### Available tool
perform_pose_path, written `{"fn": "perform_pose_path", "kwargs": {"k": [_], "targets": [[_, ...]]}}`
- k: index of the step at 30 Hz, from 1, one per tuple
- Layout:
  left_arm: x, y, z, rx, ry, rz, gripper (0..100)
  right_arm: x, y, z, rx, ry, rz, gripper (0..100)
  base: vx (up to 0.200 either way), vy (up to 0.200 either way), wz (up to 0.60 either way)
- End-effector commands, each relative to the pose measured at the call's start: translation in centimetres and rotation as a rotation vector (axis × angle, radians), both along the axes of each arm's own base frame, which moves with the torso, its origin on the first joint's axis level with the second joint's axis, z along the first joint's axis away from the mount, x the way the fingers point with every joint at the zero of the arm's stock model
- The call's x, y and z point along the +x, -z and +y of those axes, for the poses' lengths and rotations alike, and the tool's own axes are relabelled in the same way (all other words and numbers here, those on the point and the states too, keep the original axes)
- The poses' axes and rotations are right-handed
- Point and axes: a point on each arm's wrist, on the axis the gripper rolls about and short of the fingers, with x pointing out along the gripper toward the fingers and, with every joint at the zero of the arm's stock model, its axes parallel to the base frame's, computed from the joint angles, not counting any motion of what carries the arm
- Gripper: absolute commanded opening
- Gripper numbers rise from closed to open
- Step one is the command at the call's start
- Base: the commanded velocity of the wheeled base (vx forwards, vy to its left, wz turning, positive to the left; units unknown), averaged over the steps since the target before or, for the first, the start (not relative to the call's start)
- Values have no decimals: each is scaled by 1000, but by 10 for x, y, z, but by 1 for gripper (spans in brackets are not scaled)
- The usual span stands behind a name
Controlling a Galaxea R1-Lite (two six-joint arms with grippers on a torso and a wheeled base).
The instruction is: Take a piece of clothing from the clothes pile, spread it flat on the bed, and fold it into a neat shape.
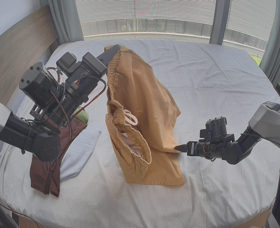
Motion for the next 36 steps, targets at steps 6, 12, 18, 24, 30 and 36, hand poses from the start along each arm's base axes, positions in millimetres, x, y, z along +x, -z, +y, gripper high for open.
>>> {"fn": "perform_pose_path", "kwargs": {"k": [6,12,18,24,30,36], "targets": [[-1,0,-1,9,-2,-10,0,13,-10,2,71,-12,-39,100,0,0,0],[-1,1,-1,13,2,-9,0,36,-19,10,181,28,-122,100,0,0,0],[-2,2,-4,16,11,-9,0,64,-17,1,213,58,-194,100,0,0,0],[-1,2,-4,19,10,-11,0,67,-10,-5,221,49,-168,100,0,0,0],[-1,2,-4,26,6,-18,0,57,4,-2,203,38,-104,100,0,0,0],[-1,3,-5,30,6,-19,0,43,22,3,177,26,-13,100,0,0,0]]}}
